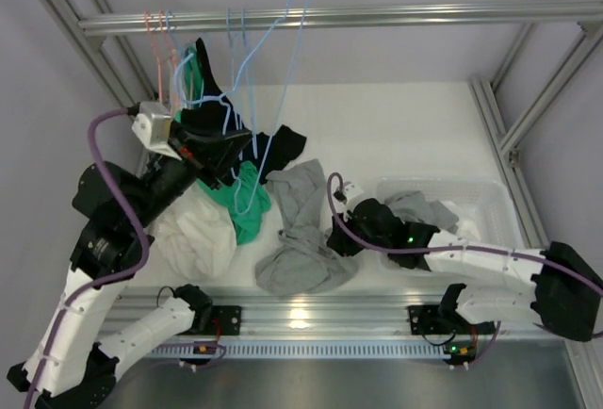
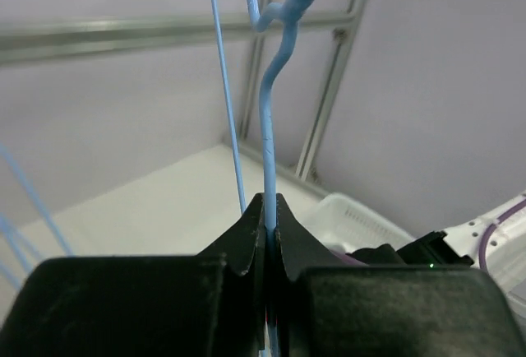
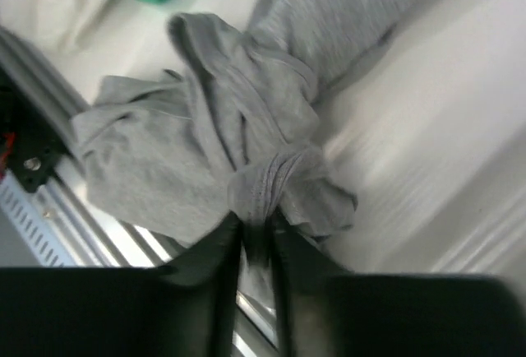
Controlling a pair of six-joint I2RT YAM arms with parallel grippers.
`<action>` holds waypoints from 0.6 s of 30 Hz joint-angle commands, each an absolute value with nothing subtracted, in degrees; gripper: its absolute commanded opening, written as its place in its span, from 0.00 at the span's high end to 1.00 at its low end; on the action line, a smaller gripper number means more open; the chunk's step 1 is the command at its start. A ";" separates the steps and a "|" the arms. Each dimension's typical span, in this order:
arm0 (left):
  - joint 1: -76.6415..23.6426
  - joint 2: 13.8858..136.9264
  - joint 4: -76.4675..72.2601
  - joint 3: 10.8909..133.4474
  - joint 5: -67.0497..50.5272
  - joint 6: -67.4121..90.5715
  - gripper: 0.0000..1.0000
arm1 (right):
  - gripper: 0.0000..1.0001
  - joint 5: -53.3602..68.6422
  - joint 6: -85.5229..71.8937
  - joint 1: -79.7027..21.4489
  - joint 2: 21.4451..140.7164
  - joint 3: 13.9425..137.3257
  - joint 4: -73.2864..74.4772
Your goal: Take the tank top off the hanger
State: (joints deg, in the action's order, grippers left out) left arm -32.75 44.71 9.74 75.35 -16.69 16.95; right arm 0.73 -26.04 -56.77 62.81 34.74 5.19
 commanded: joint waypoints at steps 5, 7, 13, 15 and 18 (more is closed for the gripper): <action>-32.78 48.43 39.45 74.71 -6.06 16.60 1.00 | 0.14 -14.57 -31.02 -57.39 70.14 37.53 3.68; -32.78 47.55 42.44 74.10 -5.98 18.44 1.00 | 0.01 -16.69 -31.29 -57.04 68.56 37.35 5.18; -32.87 51.76 47.81 77.77 -3.08 20.74 1.00 | 0.01 -17.40 -29.97 -55.02 64.69 37.62 7.47; -33.31 55.43 47.81 80.32 -2.73 20.48 1.00 | 0.01 -16.97 -29.97 -55.02 64.69 37.70 7.56; -35.23 59.83 48.25 87.26 -1.15 20.48 1.00 | 0.00 -15.82 -30.67 -54.93 65.04 37.71 7.47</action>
State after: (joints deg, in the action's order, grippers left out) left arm -33.54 56.23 48.95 81.17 -3.57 19.66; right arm -15.33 -30.09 -55.31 65.54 35.07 6.55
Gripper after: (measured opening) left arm 0.036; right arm 0.993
